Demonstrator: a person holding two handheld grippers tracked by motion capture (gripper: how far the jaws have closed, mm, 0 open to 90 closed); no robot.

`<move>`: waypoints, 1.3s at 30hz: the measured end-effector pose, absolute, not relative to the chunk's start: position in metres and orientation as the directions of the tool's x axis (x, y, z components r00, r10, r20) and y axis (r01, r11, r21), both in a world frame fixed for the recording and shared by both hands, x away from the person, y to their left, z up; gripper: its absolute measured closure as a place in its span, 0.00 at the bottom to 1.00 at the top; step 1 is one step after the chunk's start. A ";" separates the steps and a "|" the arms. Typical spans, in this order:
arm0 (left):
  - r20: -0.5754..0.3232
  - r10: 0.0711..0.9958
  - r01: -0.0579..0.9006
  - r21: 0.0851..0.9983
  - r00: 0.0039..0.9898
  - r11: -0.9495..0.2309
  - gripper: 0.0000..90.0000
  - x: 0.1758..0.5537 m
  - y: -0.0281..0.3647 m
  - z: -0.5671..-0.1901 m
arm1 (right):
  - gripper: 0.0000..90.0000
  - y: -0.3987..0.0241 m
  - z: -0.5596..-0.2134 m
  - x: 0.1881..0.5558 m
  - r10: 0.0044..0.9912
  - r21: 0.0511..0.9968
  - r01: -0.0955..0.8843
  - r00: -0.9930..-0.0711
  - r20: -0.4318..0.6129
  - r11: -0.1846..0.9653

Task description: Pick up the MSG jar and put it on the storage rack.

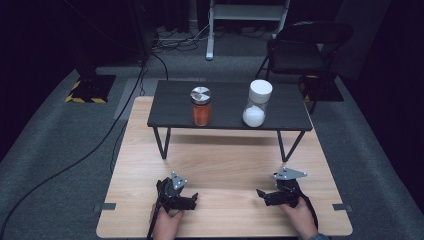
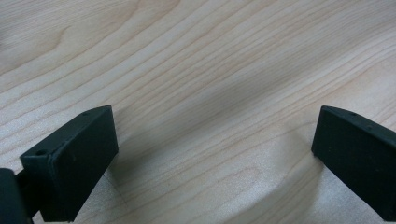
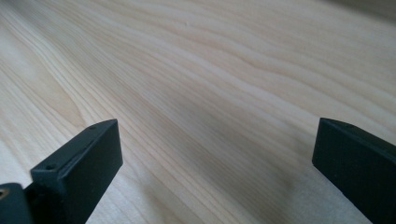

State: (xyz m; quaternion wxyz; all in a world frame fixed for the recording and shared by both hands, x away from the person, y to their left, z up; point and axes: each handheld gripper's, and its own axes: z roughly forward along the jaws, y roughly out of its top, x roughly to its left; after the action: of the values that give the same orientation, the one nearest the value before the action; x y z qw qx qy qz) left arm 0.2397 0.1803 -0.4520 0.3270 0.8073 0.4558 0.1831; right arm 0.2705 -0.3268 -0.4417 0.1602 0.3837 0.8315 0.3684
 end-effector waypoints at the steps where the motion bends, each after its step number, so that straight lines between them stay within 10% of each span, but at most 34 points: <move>1: -0.002 0.856 0.616 0.695 0.517 -0.371 0.00 0.240 0.180 -0.452 | 0.01 -0.324 -0.443 0.270 0.764 0.729 0.527 -0.645 0.009 0.437; 39: -0.002 0.856 0.616 0.695 0.517 -0.370 0.00 0.240 0.180 -0.452 | 0.00 -0.316 -0.450 0.269 0.783 0.716 0.539 -0.622 -0.016 0.444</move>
State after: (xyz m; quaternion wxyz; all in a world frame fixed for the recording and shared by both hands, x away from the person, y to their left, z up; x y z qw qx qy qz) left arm 0.2396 0.1802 -0.4521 0.3272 0.8072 0.4559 0.1834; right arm 0.2692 -0.3159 -0.4504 0.1755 0.3977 0.8313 0.3465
